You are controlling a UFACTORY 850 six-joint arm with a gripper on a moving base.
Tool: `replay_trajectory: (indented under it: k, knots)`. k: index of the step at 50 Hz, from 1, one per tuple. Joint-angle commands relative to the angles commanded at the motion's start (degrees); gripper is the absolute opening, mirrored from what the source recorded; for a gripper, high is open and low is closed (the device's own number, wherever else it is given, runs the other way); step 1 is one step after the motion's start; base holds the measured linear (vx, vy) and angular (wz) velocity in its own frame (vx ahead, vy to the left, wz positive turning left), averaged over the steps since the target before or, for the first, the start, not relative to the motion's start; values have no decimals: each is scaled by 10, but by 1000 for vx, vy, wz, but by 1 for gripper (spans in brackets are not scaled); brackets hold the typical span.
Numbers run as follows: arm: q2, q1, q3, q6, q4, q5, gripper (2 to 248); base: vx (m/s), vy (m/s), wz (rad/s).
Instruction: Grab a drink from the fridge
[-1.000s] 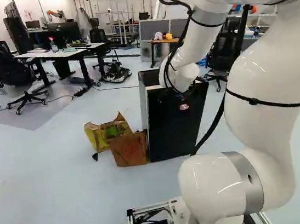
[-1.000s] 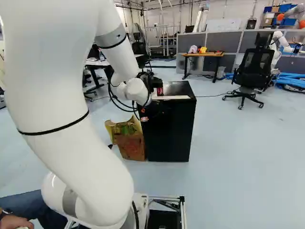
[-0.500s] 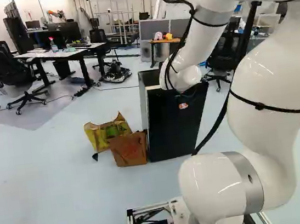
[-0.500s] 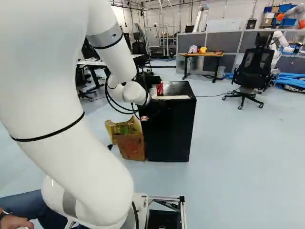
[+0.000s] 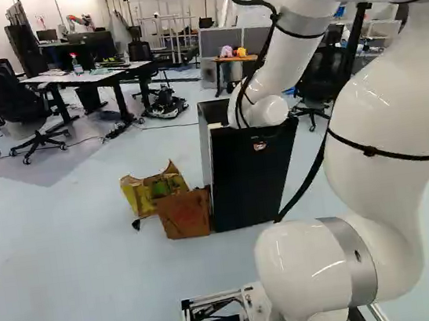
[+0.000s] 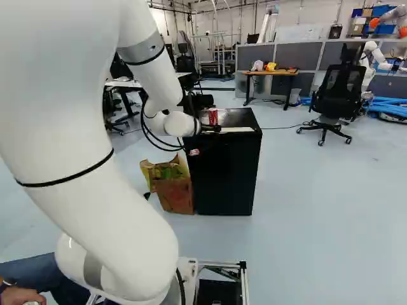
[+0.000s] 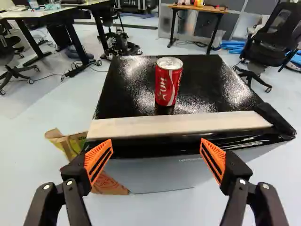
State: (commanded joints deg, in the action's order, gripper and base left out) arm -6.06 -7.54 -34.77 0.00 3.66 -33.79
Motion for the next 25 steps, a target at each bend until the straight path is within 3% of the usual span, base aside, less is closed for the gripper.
replay_trajectory:
  k: [25]
  knots:
    - [-48, -1, -42, 0, 3, -84, 247, 0, 0, 0]
